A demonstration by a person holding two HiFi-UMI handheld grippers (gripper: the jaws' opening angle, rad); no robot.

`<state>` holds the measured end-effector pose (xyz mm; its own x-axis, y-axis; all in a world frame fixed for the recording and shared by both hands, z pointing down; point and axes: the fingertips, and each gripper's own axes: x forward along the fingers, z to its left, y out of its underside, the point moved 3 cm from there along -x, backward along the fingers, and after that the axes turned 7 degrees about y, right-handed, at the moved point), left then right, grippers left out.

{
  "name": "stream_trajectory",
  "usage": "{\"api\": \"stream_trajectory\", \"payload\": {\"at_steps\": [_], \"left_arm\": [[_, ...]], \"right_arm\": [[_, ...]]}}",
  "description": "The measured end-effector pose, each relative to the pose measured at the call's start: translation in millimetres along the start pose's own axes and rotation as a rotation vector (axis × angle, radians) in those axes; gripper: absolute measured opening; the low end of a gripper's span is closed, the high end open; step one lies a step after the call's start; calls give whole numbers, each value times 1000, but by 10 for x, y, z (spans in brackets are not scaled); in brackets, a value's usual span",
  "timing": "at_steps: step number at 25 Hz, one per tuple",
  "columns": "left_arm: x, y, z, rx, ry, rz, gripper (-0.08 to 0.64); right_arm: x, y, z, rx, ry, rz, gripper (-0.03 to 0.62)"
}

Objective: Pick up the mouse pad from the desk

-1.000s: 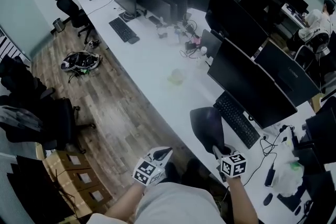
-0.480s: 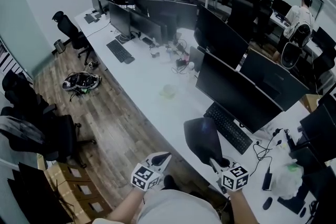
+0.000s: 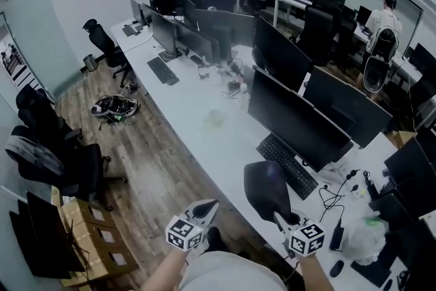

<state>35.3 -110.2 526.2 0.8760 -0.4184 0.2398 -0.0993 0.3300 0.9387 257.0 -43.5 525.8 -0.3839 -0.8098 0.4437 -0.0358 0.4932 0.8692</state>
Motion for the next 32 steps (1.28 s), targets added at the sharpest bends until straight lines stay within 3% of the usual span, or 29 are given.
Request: {"api": "stream_trajectory", "payload": {"at_steps": [12, 32], "left_arm": [[-493, 63, -540, 5, -86, -42, 17], [-1375, -324, -188, 87, -50, -88, 17]], "right_arm": [[-482, 188, -8, -43, 8, -45, 41], [-403, -349, 741, -44, 117, -195, 43]]}}
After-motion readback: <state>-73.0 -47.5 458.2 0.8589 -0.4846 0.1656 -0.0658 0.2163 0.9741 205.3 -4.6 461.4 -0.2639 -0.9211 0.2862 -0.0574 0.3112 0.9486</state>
